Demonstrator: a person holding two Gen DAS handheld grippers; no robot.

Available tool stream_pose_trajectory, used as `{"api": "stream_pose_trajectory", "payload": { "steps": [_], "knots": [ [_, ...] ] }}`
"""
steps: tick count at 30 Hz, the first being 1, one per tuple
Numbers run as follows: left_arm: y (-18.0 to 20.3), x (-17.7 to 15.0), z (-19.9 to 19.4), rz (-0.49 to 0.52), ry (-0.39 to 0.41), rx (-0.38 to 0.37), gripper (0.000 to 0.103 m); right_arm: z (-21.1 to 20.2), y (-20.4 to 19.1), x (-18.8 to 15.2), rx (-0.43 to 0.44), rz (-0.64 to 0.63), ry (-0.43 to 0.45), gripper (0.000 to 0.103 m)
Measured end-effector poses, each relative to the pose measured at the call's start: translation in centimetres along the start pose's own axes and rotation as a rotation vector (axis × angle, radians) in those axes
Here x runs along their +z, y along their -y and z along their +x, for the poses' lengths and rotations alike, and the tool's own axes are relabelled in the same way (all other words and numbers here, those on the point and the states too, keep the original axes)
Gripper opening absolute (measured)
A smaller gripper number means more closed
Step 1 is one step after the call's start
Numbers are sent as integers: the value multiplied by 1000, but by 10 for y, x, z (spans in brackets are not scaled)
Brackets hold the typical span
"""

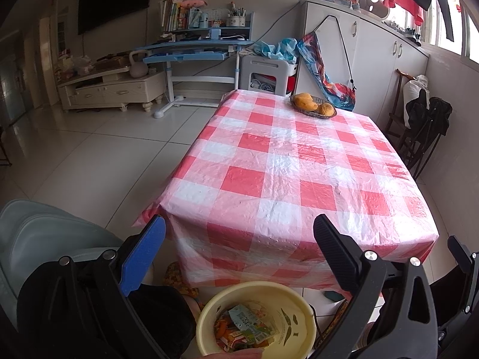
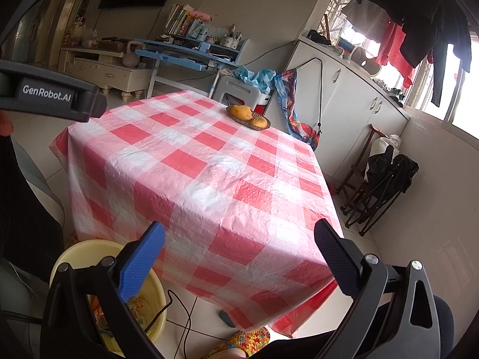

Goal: Collect trash

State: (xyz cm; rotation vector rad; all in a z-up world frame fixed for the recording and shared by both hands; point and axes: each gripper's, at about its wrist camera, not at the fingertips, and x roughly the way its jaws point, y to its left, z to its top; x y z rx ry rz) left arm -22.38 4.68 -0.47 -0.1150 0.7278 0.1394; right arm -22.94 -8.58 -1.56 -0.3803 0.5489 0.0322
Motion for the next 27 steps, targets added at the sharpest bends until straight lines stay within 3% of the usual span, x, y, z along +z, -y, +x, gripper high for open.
{"api": "stream_pose_trajectory", "payload": {
  "steps": [27],
  "knots": [
    [-9,2,-1,-8,6,8,96,-1,4,-3,1,3,8,95]
  ]
}}
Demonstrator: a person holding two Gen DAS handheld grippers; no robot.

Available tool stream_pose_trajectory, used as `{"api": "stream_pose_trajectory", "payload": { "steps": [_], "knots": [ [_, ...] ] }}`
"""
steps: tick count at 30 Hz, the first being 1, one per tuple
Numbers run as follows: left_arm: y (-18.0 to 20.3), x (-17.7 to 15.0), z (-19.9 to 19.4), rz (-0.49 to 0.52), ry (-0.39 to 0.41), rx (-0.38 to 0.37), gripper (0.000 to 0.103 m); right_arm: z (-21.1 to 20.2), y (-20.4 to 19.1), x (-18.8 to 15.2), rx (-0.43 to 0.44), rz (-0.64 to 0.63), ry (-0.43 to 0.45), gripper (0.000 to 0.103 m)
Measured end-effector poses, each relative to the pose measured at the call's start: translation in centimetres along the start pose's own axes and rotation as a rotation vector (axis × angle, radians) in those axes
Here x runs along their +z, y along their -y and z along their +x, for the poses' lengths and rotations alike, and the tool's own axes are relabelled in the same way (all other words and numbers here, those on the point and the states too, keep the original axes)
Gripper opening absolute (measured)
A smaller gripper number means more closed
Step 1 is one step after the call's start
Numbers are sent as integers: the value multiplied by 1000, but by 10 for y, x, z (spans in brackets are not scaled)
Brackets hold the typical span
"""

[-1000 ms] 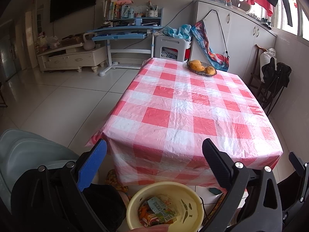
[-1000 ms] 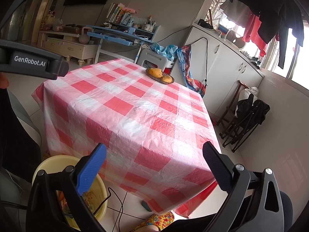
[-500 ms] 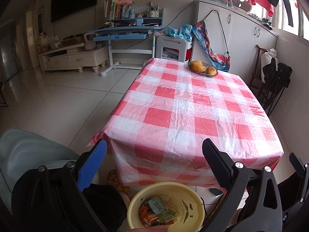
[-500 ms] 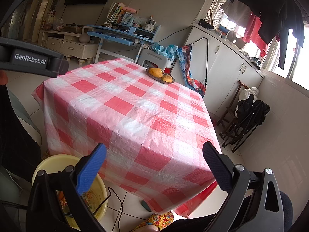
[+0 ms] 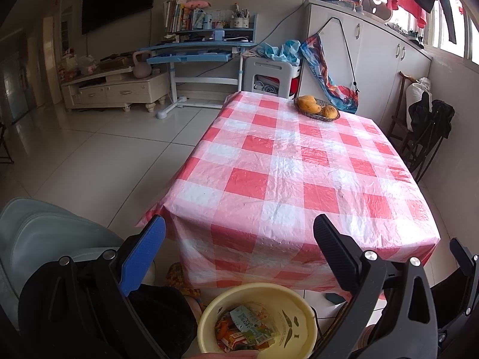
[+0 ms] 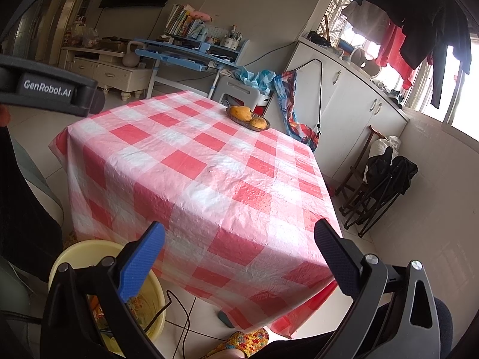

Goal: Collect trash

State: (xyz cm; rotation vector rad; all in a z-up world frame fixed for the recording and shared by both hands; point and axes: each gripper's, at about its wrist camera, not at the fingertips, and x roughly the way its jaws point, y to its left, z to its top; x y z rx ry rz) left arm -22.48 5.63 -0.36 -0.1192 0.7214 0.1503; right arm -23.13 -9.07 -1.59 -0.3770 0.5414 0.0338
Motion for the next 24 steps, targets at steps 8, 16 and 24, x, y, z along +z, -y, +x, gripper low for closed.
{"api": "stream_pose_trajectory", "payload": {
  "steps": [8,16,24],
  "knots": [
    [-1,0,-1,4,0,3,96,0,4,1,0,7,4,95],
    [-1,0,-1,7,1,3,96,0,4,2,-1,5,4,95],
    [-1,0,-1,7,1,3,96,0,4,2,0,3,5,95]
  ]
}}
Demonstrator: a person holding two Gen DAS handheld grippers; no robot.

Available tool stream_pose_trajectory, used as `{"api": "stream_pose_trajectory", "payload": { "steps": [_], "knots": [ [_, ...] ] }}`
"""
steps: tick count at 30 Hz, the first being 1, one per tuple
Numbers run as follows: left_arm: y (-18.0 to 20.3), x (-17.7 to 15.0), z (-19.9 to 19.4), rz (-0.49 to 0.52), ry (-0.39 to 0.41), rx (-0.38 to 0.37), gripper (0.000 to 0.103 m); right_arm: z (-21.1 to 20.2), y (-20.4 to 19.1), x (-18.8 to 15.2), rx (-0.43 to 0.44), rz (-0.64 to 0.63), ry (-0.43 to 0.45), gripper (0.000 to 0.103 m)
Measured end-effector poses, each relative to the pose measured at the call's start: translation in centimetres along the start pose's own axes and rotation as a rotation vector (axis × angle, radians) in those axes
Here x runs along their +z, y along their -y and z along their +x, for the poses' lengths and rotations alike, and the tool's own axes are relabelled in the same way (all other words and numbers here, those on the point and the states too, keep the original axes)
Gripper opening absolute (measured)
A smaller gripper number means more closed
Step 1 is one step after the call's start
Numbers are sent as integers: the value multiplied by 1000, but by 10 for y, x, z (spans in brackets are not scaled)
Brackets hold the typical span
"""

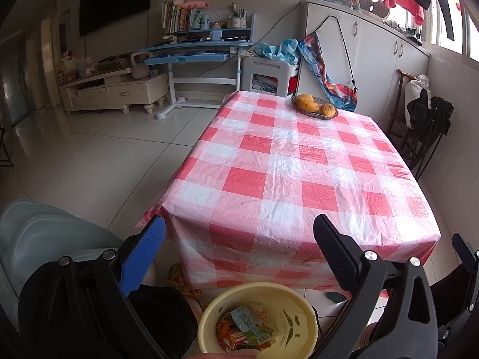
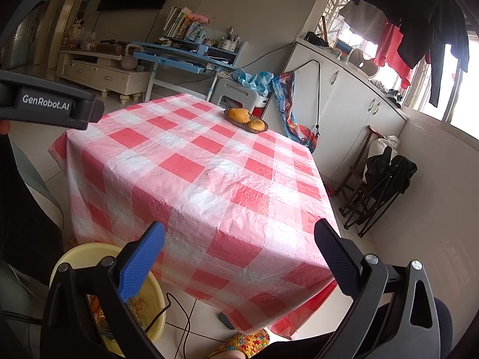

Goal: Collect trash

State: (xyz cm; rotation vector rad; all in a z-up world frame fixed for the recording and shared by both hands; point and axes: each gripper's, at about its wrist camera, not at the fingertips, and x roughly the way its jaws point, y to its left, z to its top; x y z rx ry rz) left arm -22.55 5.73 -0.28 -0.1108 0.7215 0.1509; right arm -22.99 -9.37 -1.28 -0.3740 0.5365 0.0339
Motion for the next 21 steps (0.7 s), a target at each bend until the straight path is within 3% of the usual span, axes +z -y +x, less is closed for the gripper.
{"api": "stream_pose_trajectory", "payload": {
  "steps": [21],
  "knots": [
    [1,-1,-1,5,1,0,96,0,-3,0,-1,-4,-1,95]
  ]
}}
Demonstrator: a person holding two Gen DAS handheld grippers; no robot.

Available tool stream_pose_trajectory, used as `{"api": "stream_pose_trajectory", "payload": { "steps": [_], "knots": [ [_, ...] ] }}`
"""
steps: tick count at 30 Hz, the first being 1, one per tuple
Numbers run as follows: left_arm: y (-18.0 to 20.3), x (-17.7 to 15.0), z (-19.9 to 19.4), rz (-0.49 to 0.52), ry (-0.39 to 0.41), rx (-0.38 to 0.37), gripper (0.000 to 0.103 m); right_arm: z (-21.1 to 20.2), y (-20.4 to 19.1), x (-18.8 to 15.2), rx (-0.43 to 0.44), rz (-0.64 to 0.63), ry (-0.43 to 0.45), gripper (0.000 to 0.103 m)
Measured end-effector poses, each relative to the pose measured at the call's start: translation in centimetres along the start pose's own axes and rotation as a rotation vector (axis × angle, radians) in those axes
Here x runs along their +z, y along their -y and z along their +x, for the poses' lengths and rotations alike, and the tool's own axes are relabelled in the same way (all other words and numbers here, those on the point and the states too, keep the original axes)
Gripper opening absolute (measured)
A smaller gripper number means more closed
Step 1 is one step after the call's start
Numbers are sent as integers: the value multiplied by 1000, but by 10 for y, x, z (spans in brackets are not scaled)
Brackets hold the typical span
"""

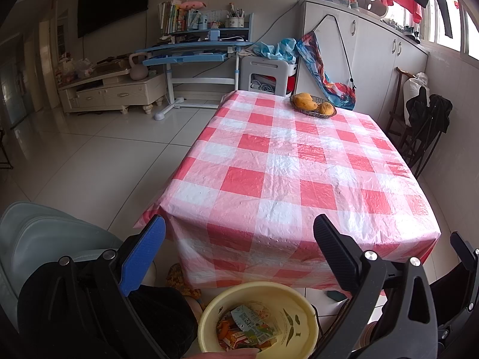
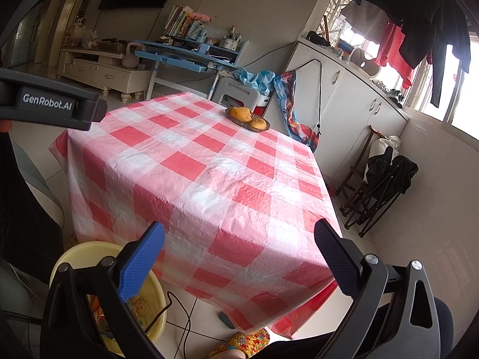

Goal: Collect trash

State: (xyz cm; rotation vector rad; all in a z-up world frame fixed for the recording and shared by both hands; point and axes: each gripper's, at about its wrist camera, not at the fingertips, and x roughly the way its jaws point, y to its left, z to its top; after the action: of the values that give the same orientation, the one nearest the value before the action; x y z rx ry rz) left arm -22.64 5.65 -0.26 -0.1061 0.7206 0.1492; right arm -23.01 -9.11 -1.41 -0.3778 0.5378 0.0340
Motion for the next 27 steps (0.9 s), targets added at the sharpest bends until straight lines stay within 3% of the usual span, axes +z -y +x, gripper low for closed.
{"api": "stream_pose_trajectory", "payload": {
  "steps": [27],
  "knots": [
    [6,1,-8,2,23,-15,96,-2,4,2,1,30,4,95]
  ]
}}
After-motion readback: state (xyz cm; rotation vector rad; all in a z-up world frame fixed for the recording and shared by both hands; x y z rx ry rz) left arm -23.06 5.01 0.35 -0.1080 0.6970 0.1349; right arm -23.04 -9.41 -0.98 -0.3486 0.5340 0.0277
